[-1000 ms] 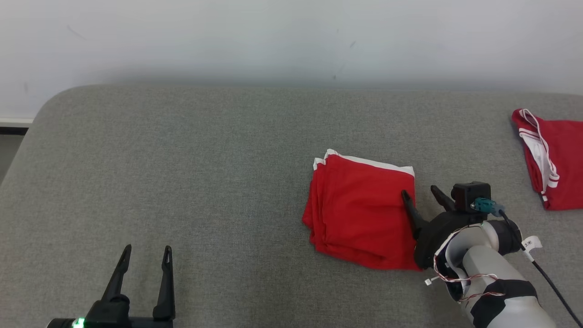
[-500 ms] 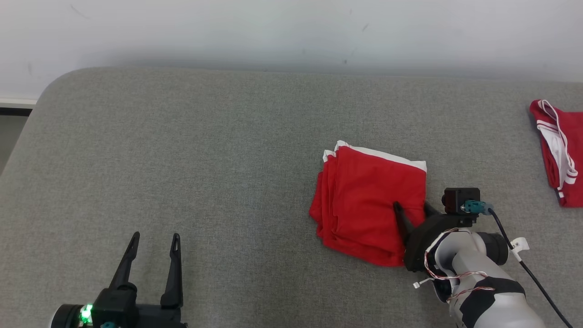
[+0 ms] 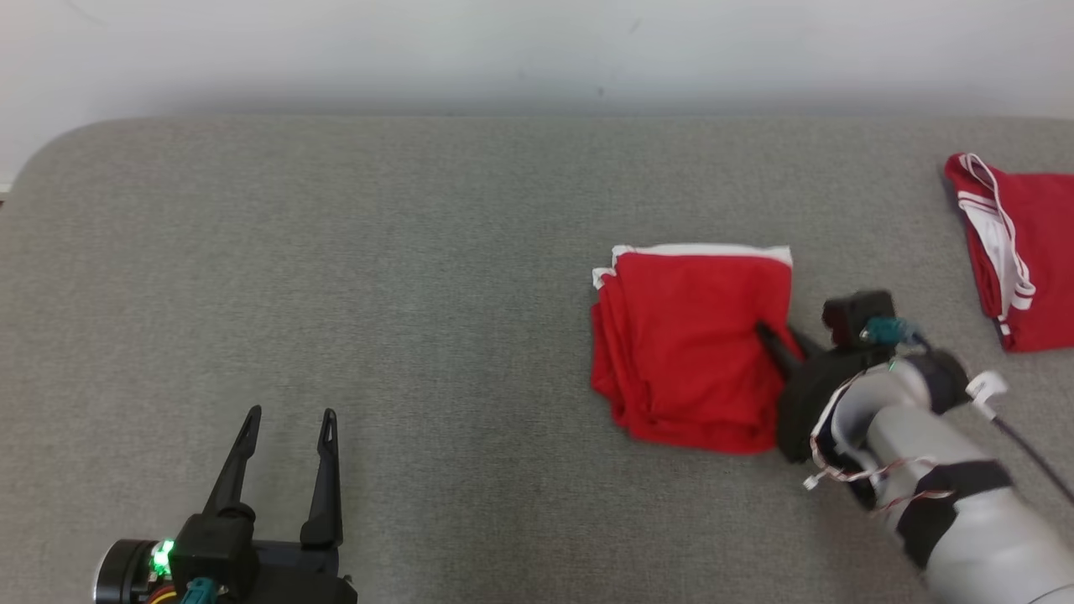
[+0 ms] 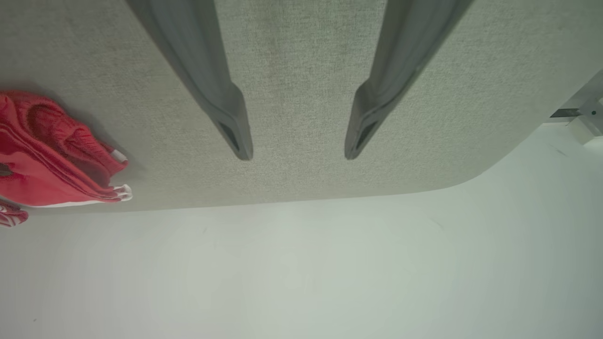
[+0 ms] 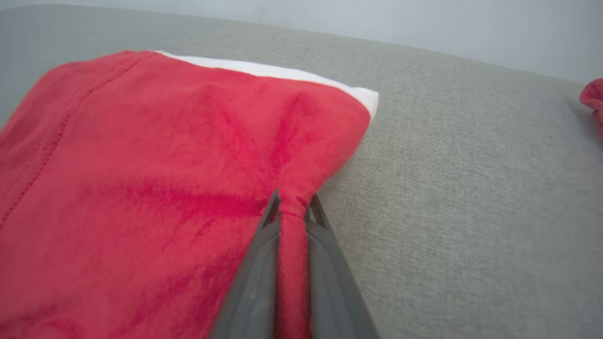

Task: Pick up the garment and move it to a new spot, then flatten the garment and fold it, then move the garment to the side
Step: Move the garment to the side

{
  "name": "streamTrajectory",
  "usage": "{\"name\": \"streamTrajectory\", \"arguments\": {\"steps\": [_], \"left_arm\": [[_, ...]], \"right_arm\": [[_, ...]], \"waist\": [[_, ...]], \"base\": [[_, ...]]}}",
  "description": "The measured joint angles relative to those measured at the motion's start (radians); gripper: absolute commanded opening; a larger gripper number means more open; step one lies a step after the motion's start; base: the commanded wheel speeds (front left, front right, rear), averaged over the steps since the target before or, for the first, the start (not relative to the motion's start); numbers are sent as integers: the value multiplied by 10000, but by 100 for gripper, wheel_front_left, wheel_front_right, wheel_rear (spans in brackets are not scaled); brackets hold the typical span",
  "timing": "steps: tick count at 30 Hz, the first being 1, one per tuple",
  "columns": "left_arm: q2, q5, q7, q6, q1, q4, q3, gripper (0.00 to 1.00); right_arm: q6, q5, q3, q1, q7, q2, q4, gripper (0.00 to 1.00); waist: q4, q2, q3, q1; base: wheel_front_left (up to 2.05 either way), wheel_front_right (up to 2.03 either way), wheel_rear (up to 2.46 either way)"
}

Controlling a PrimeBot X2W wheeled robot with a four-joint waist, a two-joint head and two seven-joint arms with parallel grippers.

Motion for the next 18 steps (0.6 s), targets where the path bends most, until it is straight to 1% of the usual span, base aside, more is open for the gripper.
{"name": "streamTrajectory", "arguments": {"steps": [5,8,13,16,18], "left_arm": [[-59,6,0,10,-87,-136,-79,100],[-48,17,2,8,-281,-230,-75,100],[117,86,2,-73,-645,-322,-46,100],[221,151,0,-79,-765,-353,-63,100],[288,178,0,-81,-867,-380,-52,100]], "right_arm": [[0,527,1193,-754,585,-1200,-943,0],[0,913,1701,-1418,855,-2023,-1448,0],[-2,1442,2531,-2570,1406,-3267,-2059,0],[0,1442,3166,-3165,1534,-3927,-2366,0],[0,1532,3388,-3550,1624,-4362,-2443,0]], "waist": [[-280,-1,273,0],[-423,0,552,0],[-661,0,1114,0],[-812,1,1456,1],[-921,1,1670,1]], "base": [[0,0,0],[0,0,0],[0,0,0],[0,0,0],[0,0,0]]}}
